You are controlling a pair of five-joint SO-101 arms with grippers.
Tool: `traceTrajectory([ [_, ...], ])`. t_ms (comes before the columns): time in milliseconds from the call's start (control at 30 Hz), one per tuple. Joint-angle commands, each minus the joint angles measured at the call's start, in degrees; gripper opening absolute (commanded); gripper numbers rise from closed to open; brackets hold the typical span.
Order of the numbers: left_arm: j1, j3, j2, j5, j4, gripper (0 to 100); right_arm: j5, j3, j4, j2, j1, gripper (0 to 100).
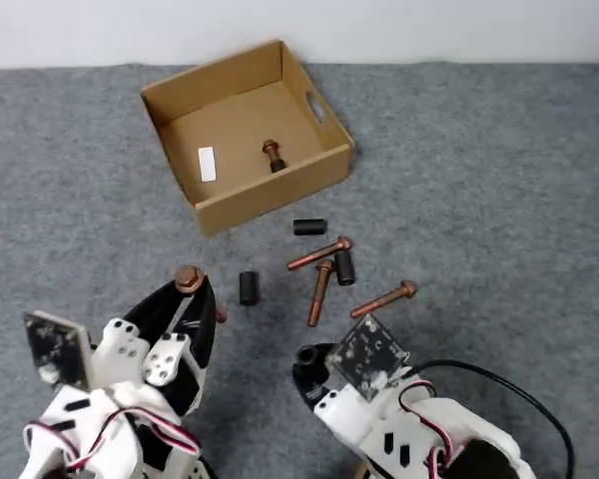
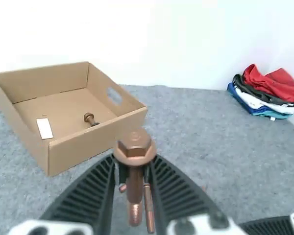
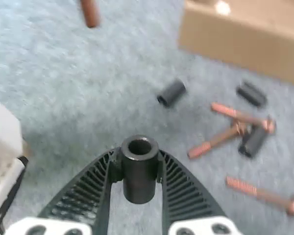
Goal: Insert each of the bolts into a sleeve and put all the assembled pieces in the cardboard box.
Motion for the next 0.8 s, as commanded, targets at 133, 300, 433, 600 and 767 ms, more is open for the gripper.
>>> traceTrajectory([
  [133,6.86,-0.40,-0.70,6.77,-2.11,0,6.42,-0.53,-6.55,0.84,-2.42,0.9],
  [300,12.04,-0.40,-0.62,9.23,-4.75,0,8.44,-0.53,-7.96,0.84,-2.42,0.9],
  [433,13.54,-0.31,-0.53,9.49,-6.95,0,8.44,-0.53,-7.96,0.92,-2.42,0.9],
  [600,17.32,-0.04,-0.44,9.67,-6.95,0,8.44,-0.53,-7.96,0.75,-2.42,0.9],
  [767,19.60,0.84,-0.35,9.67,-6.95,0,8.44,-0.53,-7.96,0.48,-2.42,0.9],
])
